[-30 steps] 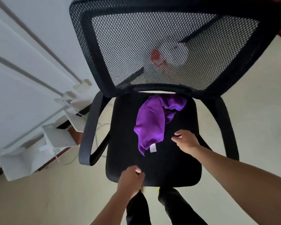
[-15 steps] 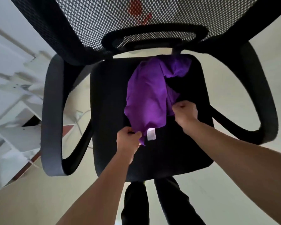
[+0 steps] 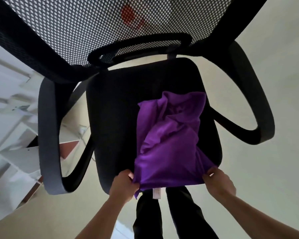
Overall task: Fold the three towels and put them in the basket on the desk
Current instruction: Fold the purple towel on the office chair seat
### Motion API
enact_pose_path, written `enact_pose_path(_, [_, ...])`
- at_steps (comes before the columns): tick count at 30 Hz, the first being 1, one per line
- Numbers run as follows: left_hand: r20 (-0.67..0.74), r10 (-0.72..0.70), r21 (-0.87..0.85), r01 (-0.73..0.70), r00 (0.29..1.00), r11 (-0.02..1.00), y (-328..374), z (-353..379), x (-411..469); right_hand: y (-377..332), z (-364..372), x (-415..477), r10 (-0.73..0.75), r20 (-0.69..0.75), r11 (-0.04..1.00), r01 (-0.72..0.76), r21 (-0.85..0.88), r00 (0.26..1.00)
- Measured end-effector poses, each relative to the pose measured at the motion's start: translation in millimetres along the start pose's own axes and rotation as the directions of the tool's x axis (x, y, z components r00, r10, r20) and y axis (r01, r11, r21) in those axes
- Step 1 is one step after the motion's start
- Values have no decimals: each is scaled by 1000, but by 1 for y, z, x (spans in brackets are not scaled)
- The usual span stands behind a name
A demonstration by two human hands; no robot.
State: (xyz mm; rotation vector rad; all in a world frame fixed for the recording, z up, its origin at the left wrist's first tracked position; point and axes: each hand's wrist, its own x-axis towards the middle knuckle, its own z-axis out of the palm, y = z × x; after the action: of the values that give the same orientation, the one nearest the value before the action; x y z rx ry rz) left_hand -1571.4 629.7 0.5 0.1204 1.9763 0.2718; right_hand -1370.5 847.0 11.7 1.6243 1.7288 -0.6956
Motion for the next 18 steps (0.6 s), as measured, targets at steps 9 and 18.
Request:
enact_pose_path(9, [-310, -20, -498, -145, 950, 855, 101, -65, 59, -98, -59, 36, -299, -225, 821, 370, 435, 928])
enact_pose_path(18, [-583, -202, -536, -186, 787, 824, 97, -82, 79, -75, -63, 48, -239, -282, 859, 338, 385, 929])
